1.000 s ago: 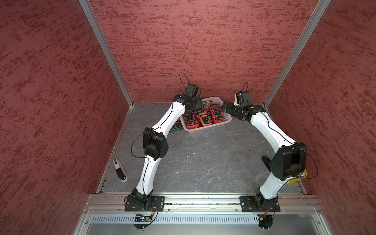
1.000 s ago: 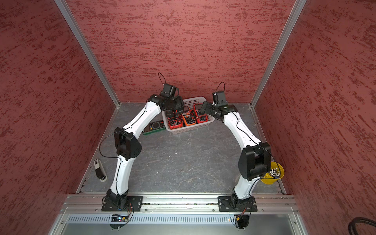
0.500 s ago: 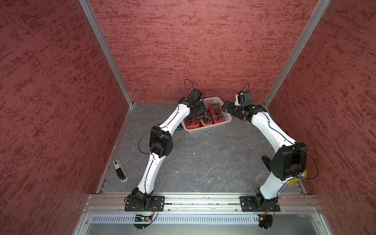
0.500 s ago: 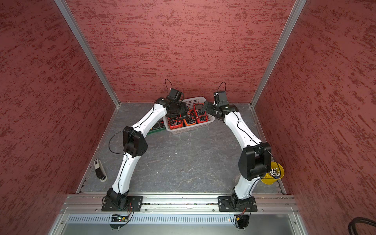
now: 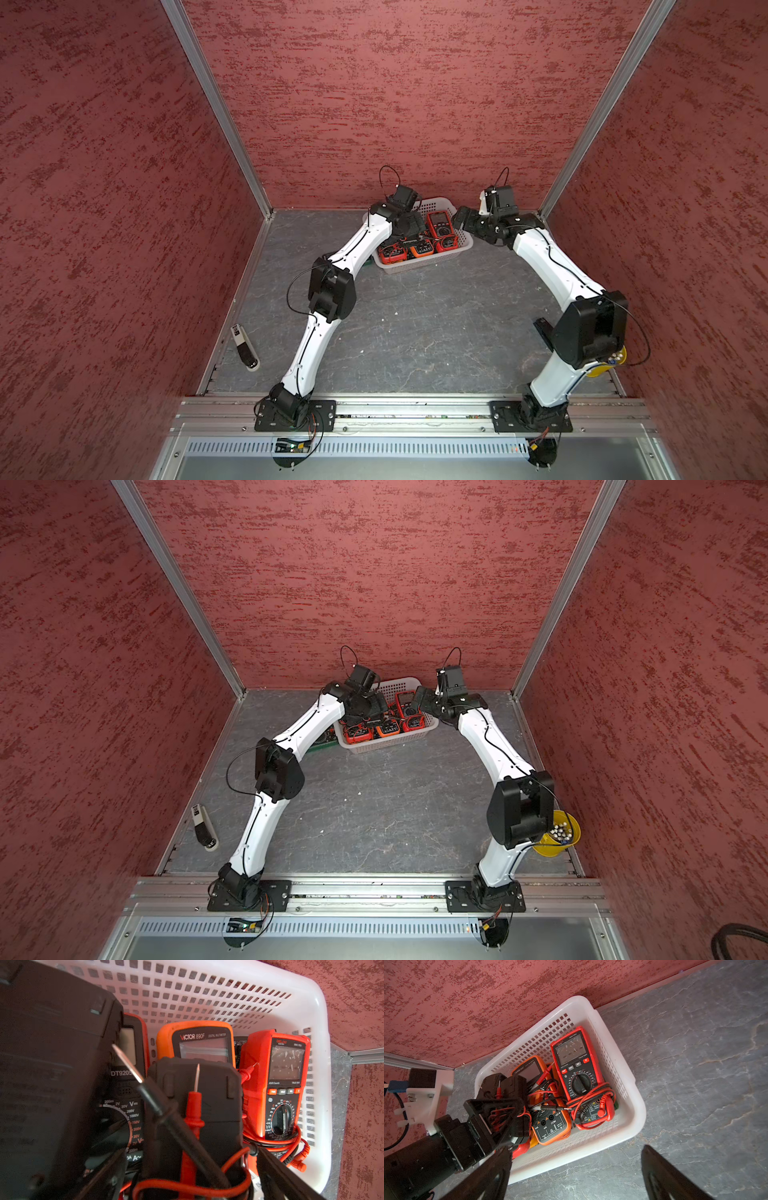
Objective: Put the multimeter into the basket
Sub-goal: Place the multimeter in the basket.
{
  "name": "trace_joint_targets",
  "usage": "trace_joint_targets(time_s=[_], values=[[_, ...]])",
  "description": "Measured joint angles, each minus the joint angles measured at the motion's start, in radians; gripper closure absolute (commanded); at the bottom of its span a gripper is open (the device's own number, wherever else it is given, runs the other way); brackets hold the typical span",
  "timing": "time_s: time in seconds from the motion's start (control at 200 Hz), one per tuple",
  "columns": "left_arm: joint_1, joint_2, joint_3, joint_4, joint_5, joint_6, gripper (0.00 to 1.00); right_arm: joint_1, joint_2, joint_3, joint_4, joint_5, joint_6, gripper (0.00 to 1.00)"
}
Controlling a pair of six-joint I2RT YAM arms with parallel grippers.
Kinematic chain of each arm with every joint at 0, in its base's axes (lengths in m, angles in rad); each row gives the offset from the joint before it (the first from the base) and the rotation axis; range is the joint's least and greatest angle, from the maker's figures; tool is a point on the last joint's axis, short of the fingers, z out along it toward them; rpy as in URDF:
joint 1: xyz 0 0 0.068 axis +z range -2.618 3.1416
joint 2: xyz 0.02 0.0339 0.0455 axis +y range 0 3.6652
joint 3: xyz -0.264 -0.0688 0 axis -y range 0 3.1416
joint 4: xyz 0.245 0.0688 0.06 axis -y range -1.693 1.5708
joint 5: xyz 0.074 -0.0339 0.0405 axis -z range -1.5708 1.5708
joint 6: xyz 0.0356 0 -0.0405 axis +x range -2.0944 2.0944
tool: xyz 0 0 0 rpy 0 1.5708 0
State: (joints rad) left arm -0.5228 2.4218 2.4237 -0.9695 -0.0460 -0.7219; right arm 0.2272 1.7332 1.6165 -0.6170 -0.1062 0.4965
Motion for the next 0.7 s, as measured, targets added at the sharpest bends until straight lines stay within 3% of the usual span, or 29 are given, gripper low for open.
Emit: trace_joint_targets(time_s=[0.371,0.701], values=[[-0.005,-0.059,-0.010,0.001,0.044,0.002,0.00,0.000,0.000,0.005,-0.006,-0.004,-0.005,0.01],[0.032,-0.426,-0.275,0.089,0.050,0.036,0.00,0.000,-0.004,0.006,-0.009,-0.004,-0.008,0.01]])
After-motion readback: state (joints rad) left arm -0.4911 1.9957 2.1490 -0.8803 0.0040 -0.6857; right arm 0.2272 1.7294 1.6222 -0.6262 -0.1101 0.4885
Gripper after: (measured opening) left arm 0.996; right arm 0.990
